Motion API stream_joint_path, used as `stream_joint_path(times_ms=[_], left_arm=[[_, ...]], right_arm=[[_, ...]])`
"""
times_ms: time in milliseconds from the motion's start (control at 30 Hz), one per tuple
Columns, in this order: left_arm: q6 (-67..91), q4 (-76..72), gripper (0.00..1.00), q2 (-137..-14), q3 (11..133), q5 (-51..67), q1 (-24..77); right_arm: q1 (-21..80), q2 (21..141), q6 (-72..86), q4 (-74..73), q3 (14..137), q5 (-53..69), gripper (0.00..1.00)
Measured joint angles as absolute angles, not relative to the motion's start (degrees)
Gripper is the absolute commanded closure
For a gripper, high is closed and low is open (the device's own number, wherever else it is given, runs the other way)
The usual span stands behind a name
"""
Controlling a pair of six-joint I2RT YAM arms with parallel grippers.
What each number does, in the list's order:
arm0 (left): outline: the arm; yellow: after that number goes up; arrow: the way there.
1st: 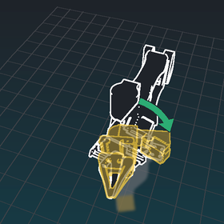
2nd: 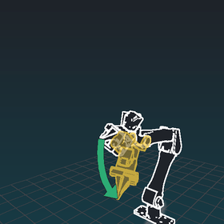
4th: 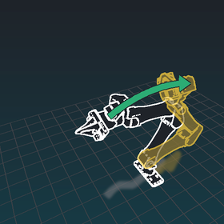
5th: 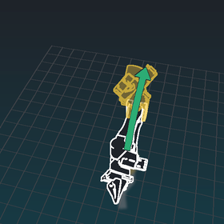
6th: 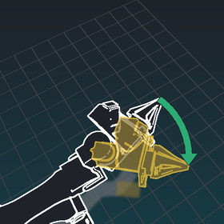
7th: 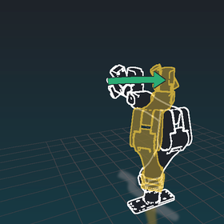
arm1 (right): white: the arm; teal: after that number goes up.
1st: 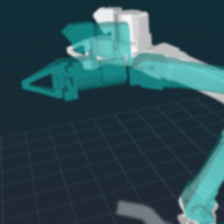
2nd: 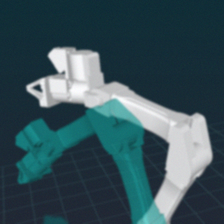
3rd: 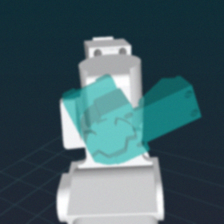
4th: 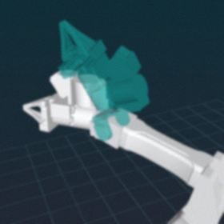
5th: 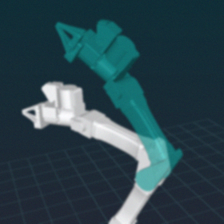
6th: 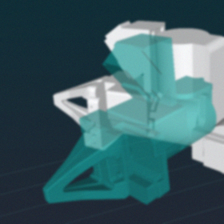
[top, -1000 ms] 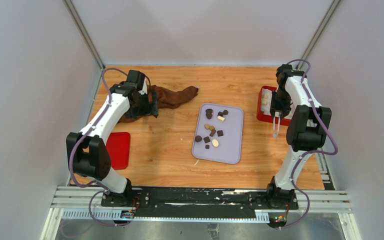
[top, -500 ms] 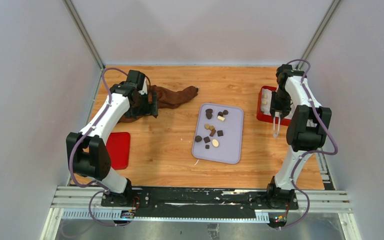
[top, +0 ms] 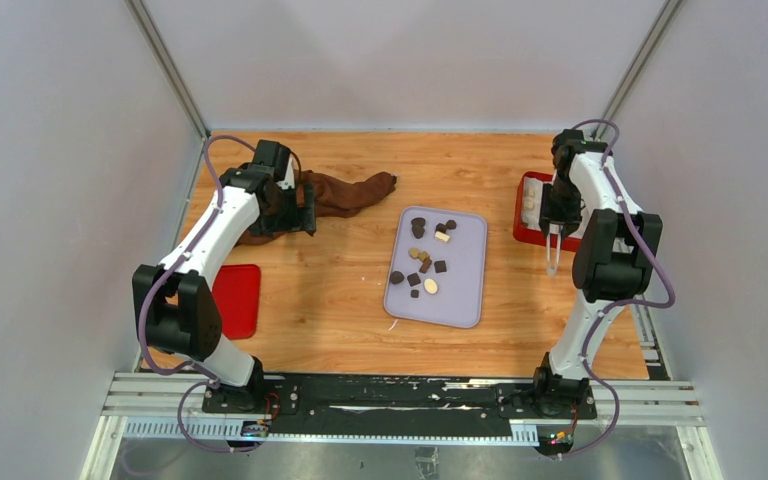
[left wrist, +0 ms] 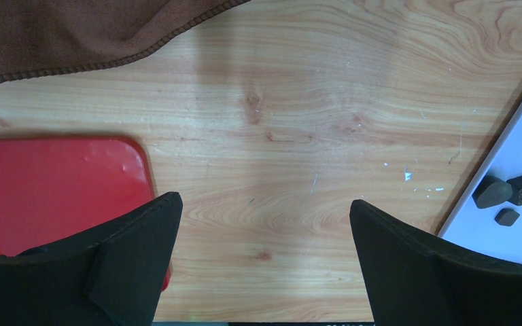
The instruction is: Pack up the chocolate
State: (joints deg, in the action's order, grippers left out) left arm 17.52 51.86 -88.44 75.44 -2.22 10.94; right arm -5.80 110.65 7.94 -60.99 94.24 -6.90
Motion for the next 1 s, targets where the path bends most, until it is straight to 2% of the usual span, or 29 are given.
stream_joint_path(times_ms=[267,567,733,833,1000], left_arm=[[17.54,51.99,0.0,-88.44,75.46,-2.22,10.94],[17.56,52.29,0.0,-88.44,75.66,-2.17,10.94],[17.58,52.38,0.0,-88.44,75.66,-2.17,10.94],[17.61,52.38,0.0,-88.44,75.66,-2.15,10.94],[17.82,52.4,0.0,-88.44,75.7,-2.17,10.94]], right_arm=[[-5.8,110.76,7.84,-60.86,94.24,-6.61,0.58],[-5.8,110.39,7.79,-60.8,94.21,-5.23,0.65],[-4.84,105.1,7.79,-60.31,92.2,-2.04,0.66],[-1.85,99.94,7.73,-60.36,90.28,-0.27,0.69],[9.8,94.43,7.64,-61.04,85.8,3.11,0.71]])
